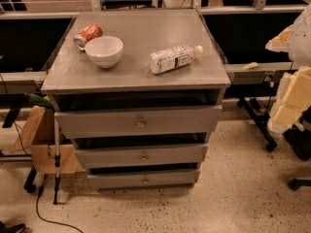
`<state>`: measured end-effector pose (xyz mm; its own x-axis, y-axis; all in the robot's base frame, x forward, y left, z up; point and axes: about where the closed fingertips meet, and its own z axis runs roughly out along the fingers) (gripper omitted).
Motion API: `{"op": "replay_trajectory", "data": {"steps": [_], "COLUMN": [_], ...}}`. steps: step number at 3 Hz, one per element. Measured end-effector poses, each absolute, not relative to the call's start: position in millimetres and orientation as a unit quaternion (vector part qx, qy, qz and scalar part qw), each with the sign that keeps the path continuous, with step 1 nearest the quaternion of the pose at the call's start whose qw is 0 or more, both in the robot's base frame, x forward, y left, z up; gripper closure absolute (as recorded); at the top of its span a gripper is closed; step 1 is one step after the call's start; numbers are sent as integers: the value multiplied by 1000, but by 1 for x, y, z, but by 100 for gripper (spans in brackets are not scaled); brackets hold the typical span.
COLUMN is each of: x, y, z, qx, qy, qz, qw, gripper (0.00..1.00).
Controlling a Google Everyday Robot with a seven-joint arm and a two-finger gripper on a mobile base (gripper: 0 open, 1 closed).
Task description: Open top drawer
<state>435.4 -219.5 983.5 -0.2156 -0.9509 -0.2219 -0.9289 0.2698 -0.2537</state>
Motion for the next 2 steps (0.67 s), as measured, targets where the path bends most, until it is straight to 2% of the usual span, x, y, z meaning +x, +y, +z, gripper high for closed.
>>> {"op": "replay_trajectory", "data": {"steps": [2], "x": [439], "y": [-213], "z": [968], "qx": [-589], "qy": [785], "qz": [-41], "qw": [187], "gripper": [0]}}
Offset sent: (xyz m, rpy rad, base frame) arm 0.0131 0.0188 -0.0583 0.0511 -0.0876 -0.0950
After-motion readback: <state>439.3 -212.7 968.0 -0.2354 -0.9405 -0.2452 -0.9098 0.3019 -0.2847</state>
